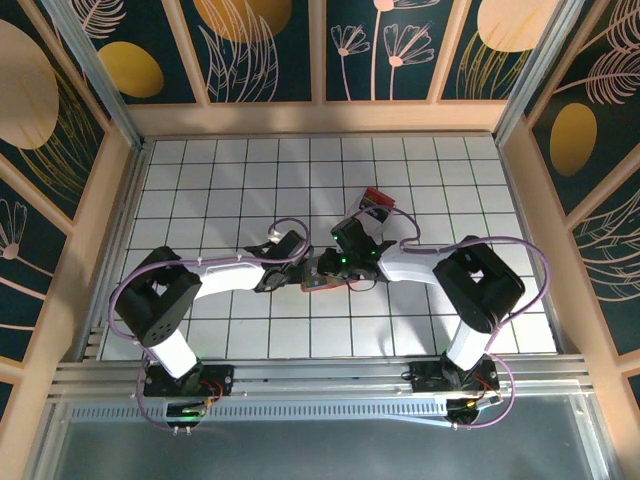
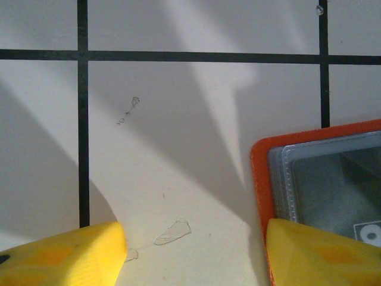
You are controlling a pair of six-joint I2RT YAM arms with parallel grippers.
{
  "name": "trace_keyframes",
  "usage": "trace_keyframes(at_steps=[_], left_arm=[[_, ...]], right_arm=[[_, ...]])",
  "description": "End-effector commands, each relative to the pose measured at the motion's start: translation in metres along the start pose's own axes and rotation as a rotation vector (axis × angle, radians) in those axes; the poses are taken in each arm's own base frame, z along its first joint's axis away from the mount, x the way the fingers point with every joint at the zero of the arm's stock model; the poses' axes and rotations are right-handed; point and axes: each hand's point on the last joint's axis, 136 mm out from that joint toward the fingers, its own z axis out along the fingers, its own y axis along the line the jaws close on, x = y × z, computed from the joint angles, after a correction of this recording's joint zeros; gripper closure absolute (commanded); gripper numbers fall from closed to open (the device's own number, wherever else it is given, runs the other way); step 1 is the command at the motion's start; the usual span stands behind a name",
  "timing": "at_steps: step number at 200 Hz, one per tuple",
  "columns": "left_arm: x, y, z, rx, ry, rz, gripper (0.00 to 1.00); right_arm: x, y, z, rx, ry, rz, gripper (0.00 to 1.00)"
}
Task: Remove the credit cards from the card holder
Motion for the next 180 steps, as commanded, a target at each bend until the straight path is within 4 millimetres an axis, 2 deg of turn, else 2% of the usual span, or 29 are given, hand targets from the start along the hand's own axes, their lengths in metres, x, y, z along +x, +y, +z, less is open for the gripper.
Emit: trace_keyframes(at_steps=[1, 73, 127, 180], left_arm=[[0.027, 0.006, 0.025, -0.008, 0.094, 0.017, 0.35], [0.026, 0.004, 0.025, -0.005, 0.095, 0.022, 0.36], [0.026, -0.001, 0.028, 0.009, 0.104, 0.029, 0.39], [0.027, -0.001, 0.029, 0.007, 0.112, 0.032, 0.41]], right_arm=[[-0.003, 0.011, -0.010, -0.053, -0.018, -0.023, 0.79], [-0.001, 0.015, -0.010, -0.096, -0.012, -0.021, 0.79], [0.007, 0.019, 0.001, -0.199, 0.025, 0.001, 0.80], [0.005, 0.025, -0.003, -0.309, 0.030, 0.032, 0.79]])
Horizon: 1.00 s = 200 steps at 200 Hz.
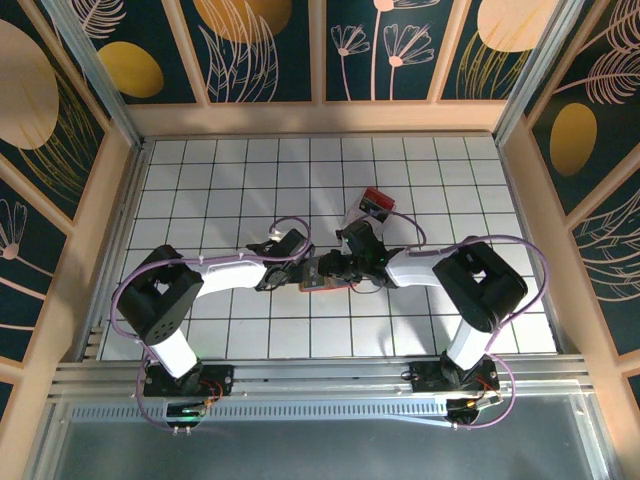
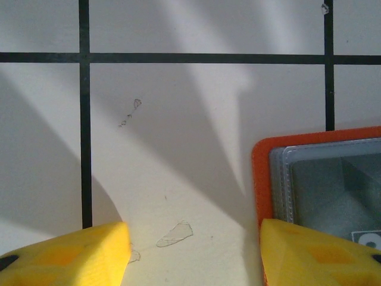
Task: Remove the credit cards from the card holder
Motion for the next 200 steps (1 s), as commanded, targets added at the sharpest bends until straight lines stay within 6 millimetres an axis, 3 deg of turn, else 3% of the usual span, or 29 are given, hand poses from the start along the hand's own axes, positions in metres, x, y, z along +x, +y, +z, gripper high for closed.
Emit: trace_keyframes(at_steps=[1, 110, 200], left_arm=[[0.027, -0.002, 0.028, 0.025, 0.099, 0.024, 0.41], [0.024, -0.004, 0.027, 0.031, 0.091, 0.023, 0.41], [0.023, 0.007, 0.027, -0.028, 0.081, 0.027, 0.32]], right_arm=[[0.002, 0.019, 0.001, -0.124, 0.021, -0.001, 0.79], [0.005, 0.026, 0.010, -0.208, 0.044, 0.008, 0.79], [0.001, 0.034, -0.014, -0.310, 0.002, 0.033, 0.83]])
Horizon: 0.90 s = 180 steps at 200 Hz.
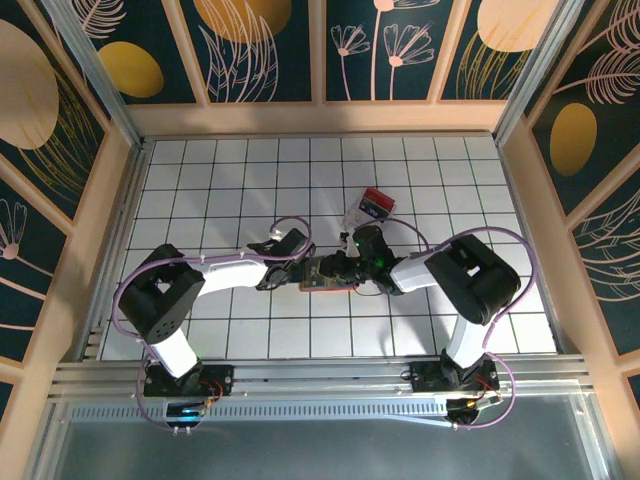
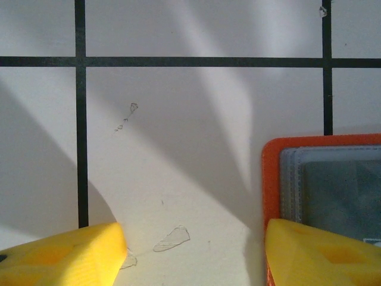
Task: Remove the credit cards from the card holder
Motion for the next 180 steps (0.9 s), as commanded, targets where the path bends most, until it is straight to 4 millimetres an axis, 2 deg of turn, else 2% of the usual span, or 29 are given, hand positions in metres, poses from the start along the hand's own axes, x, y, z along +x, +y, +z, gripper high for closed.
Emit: trace_keyframes(at_steps=[1, 75, 180], left_arm=[[0.025, 0.008, 0.027, -0.026, 0.084, 0.025, 0.32], [0.026, 0.009, 0.027, -0.032, 0.088, 0.025, 0.26], [0.029, 0.013, 0.030, -0.051, 0.103, 0.025, 0.27]], right_arm=[[0.000, 0.035, -0.009, -0.133, 0.002, -0.047, 0.83], [-0.002, 0.039, -0.017, -0.152, -0.011, -0.047, 0.83], [-0.006, 0.031, -0.028, -0.136, -0.038, -0.031, 0.87]])
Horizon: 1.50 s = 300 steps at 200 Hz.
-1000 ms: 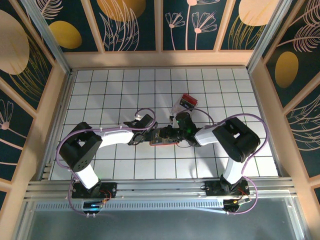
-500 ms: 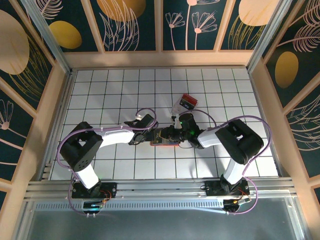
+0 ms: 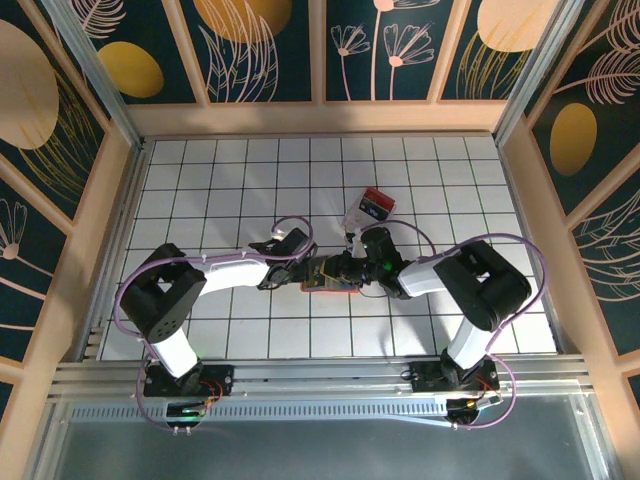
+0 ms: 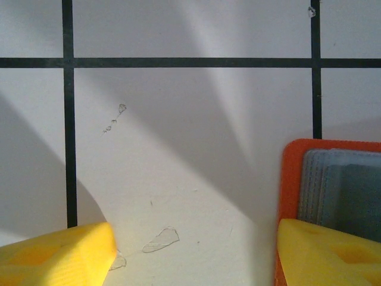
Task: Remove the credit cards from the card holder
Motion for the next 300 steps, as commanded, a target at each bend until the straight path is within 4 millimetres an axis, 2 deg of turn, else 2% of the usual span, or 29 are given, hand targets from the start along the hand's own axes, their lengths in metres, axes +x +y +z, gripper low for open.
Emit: trace_keyframes(at_steps=[1, 42, 93, 117, 147, 186, 222, 300], left_arm=[[0.030, 0.017, 0.029, -0.053, 0.099, 0.023, 0.26], [0.028, 0.017, 0.029, -0.054, 0.097, 0.020, 0.26], [0.026, 0.016, 0.029, -0.050, 0.093, 0.018, 0.28], [0.018, 0.011, 0.027, -0.039, 0.073, 0.023, 0.29], [0.002, 0.003, 0.021, -0.026, 0.031, 0.030, 0.28], [-0.015, -0.006, 0.007, -0.004, -0.012, 0.035, 0.27], [-0.022, -0.012, -0.003, 0.026, -0.027, 0.027, 0.22], [-0.017, -0.023, 0.006, 0.075, -0.005, 0.040, 0.14]], right_arm=[[-0.007, 0.023, -0.010, -0.078, -0.025, -0.050, 0.87], [-0.008, 0.023, -0.014, -0.072, -0.031, -0.056, 0.88], [-0.011, 0.012, -0.019, -0.012, -0.048, -0.053, 0.90], [-0.011, -0.003, -0.015, 0.078, -0.037, -0.040, 0.96], [-0.012, -0.022, -0.011, 0.251, -0.018, -0.057, 0.98], [-0.013, -0.014, -0.007, 0.280, -0.009, -0.085, 0.98], [-0.017, -0.008, -0.009, 0.289, -0.019, -0.086, 0.98], [-0.019, -0.008, -0.011, 0.312, -0.025, -0.081, 0.99]])
